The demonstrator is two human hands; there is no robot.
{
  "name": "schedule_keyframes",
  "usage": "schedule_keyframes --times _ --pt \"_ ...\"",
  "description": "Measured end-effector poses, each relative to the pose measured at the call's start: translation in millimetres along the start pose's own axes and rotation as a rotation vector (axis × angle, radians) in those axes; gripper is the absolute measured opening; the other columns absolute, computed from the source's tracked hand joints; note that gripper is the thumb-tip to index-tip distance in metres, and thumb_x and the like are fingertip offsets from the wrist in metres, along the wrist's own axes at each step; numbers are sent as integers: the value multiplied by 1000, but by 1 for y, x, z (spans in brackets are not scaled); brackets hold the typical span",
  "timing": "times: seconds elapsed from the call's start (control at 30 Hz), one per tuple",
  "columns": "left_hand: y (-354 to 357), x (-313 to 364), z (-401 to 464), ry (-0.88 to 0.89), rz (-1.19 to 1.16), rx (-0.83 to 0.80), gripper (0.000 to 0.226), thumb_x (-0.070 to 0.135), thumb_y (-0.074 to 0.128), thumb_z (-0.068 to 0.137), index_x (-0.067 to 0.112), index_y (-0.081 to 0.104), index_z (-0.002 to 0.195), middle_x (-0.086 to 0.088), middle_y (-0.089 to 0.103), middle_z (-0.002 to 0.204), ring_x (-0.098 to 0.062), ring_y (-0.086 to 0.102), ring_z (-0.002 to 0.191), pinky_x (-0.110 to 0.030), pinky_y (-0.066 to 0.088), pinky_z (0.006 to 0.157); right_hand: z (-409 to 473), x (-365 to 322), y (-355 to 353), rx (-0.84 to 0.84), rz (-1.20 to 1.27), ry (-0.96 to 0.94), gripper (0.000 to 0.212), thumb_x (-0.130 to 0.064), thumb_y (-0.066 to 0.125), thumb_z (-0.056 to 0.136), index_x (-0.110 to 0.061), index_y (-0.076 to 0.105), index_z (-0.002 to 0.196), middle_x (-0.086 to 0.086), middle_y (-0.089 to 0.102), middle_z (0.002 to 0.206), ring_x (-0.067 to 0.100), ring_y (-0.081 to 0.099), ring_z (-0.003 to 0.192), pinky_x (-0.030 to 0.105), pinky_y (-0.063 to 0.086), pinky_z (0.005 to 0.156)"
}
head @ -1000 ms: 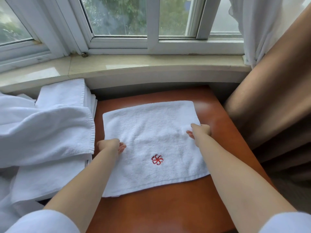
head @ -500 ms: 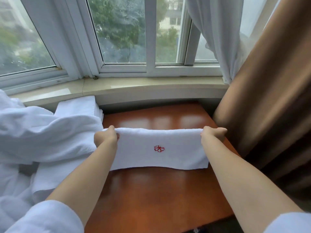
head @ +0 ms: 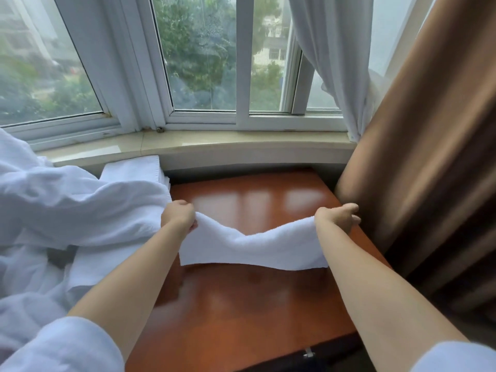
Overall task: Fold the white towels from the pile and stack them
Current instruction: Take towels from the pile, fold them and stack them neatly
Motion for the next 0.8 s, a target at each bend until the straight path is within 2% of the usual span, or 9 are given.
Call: schedule_keyframes --times 0.03,0.1,0.2,0.3,0.37,0.5,0.6,0.7,0.8 --pt "2 2 -3 -4 9 -77 26 1 39 77 12 60 87 -18 57 66 -26 55 54 -28 51 53 -9 -10 4 40 -14 -73 45 1 57 82 -13 43 122 15 39 135 41 59 103 35 44 73" --pt "6 4 -8 -40 70 -160 13 0 43 79 5 54 76 -12 52 53 -22 52 45 -20 44 45 -23 -22 12 -23 -100 -245 41 2 54 84 -15 47 120 10 45 133 38 58 105 32 42 76" --pt "6 16 -17 -44 253 -238 18 1 50 79 3 50 62 -8 50 44 -22 52 39 -18 42 37 -26 -28 20 -133 -256 -398 32 -3 47 87 -17 50 115 6 56 121 33 58 105 31 40 76" --pt "7 25 -30 -158 781 -564 27 17 47 89 11 42 63 -2 38 43 -15 43 34 -12 36 37 -33 -46 26 -80 -431 -450 26 -6 48 87 -15 52 111 8 60 115 33 60 104 31 40 73" --pt "8 31 -38 -221 946 -804 26 19 37 88 17 39 62 3 28 42 -10 37 30 -10 27 35 -31 -60 29 -30 -453 -423 24 -8 50 88 -13 53 111 10 61 115 33 61 104 33 43 74" --pt "3 36 -36 -355 712 -1149 38 20 31 85 19 47 51 8 20 36 -5 26 29 -12 19 32 -32 -99 40 6 -311 -392 23 -6 50 87 -10 55 109 12 61 116 35 61 105 35 44 77" --pt "-4 24 -20 -424 617 -1132 29 21 36 83 19 42 55 8 21 38 -5 28 32 -12 20 33 -38 -131 60 -117 -115 -529 29 -3 48 85 -10 53 112 10 54 123 33 58 103 32 39 76" --pt "-6 3 -7 -449 702 -1053 27 17 34 79 23 33 52 9 26 43 -5 34 35 -11 21 36 -52 -147 92 -494 -9 -701 51 -7 48 84 -16 42 135 2 30 147 22 49 115 23 35 86" --pt "-1 -21 7 -488 787 -954 22 22 42 87 19 48 67 7 33 48 -6 33 36 -14 22 35 -55 -125 124 -628 -53 -644 56 -10 50 87 -17 37 141 0 25 150 22 45 122 22 33 91"
Point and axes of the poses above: each hand's wrist, its own z-axis towards the middle knuckle, its own y-axis out of the palm, x = y × z, the point moved 1 cm from there along z, towards the middle knuckle
